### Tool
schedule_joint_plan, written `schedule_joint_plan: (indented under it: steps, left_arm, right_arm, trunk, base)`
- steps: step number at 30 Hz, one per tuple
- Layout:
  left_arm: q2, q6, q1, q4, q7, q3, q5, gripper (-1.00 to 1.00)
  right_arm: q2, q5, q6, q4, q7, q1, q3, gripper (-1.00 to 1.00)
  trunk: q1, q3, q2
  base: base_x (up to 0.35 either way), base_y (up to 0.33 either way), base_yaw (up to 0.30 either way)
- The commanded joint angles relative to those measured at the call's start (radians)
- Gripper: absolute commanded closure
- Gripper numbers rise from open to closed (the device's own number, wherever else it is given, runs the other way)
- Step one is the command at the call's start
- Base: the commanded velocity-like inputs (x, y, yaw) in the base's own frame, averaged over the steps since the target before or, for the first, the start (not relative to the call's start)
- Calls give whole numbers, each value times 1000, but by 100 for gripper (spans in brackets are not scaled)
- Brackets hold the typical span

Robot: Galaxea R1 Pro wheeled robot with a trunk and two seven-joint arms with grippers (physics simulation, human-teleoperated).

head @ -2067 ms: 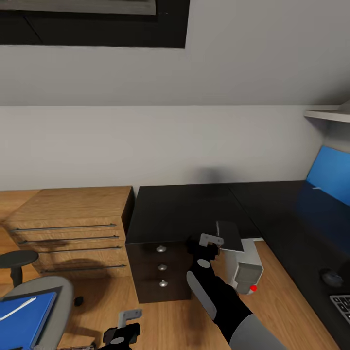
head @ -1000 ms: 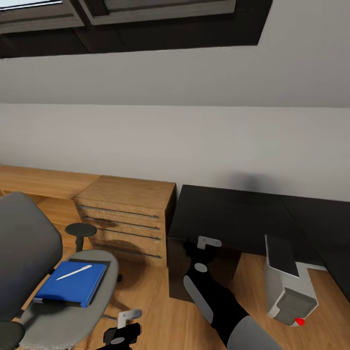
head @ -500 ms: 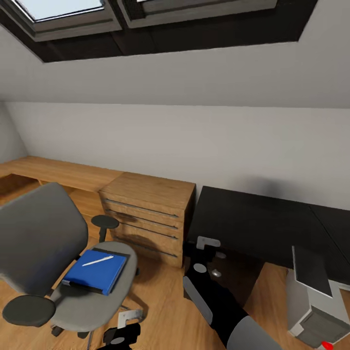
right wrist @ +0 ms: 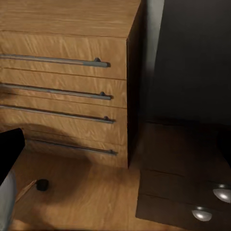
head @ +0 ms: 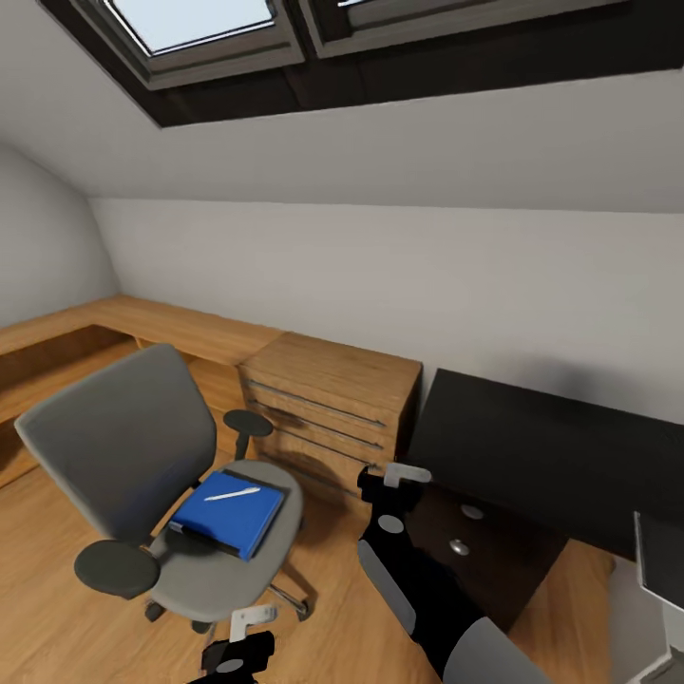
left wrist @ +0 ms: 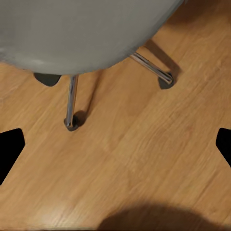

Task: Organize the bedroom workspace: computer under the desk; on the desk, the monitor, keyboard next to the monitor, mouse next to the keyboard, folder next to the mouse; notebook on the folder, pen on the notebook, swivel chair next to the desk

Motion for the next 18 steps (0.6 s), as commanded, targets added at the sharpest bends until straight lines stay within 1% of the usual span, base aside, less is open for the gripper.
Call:
schedule_joint_plan:
  steps: [1, 13, 18]
  left_arm:
    - [0, -6, -1, -1, 4, -8, 11, -100]
    - [0, -4, -1, -1, 4, -9, 10, -100]
    - [0, -5, -1, -1, 4, -9, 10, -100]
  right_arm:
    - [-1, -3, 7, -2, -7, -1, 3, -100]
    - [-1, -3, 7, -2, -7, -1, 3, -100]
    - [3, -4, 7, -2, -7, -1, 3, -100]
  trunk:
    - [0, -1, -1]
    - [0, -1, -1]
    - [0, -1, -1]
  base:
    - [0, 0, 281]
    - [0, 0, 281]
    - [0, 0, 281]
